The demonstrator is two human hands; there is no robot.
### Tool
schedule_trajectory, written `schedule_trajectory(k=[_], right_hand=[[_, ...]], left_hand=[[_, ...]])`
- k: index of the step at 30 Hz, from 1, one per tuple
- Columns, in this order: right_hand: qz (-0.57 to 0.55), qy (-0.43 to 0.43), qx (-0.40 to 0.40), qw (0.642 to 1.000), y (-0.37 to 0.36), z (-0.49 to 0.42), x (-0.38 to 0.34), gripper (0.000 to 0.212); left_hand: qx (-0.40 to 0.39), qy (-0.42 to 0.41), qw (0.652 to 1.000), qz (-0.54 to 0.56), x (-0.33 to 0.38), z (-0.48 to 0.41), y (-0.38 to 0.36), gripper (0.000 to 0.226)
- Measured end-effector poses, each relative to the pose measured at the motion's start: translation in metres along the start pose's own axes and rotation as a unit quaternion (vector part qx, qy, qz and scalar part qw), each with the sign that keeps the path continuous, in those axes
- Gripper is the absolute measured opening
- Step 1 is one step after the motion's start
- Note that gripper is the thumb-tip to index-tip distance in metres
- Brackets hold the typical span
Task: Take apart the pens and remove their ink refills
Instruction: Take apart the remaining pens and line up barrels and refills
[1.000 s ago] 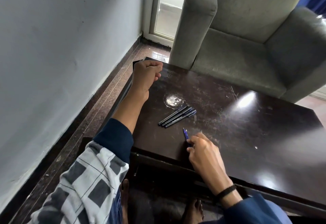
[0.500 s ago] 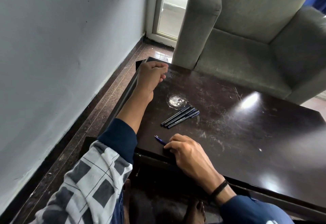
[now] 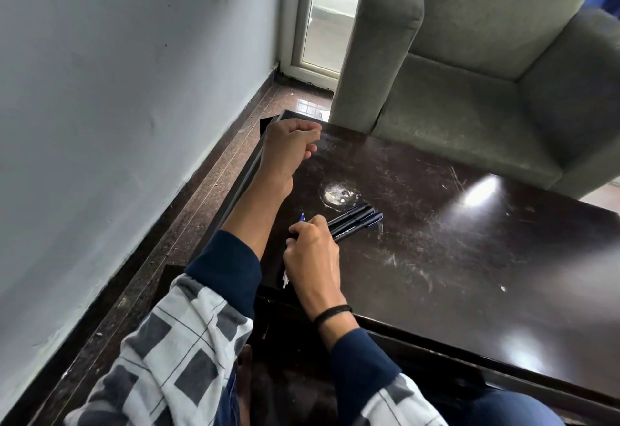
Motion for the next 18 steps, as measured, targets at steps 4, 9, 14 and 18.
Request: schedule_trajectory(k=[4, 9, 14, 18], right_hand=[[-0.005, -0.019, 0.025, 1.000, -0.005, -0.001, -0.002, 0.015], [-0.029, -0.037, 0.031, 0.998, 0.004, -0.002, 0.002, 0.020], [0.009, -0.016, 0.111, 0.994, 0.037, -0.016, 0.045, 0.021], [0.073, 0.053, -0.030, 0.995, 0.053, -0.036, 0.074, 0.038]], left_hand=[[0.003, 0.004, 1.000, 0.003, 0.000, -0.001, -0.001, 0.011], [0.001, 0.008, 1.000, 0.006, 0.000, -0.001, -0.002, 0.011], [0.000, 0.018, 1.000, 0.025, 0.002, -0.002, 0.000, 0.012], [-0.001, 0.014, 1.000, 0.019, 0.002, -0.002, -0.003, 0.011]])
Point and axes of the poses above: each hand's wrist, its own z-axis away from the middle knuckle, its own y-axis out of the back of the hand, x = y × z, the point moved 1 cm from there along -z, towards the middle knuckle, and after that the axes turned 1 degree about y, right-handed, at the moved point
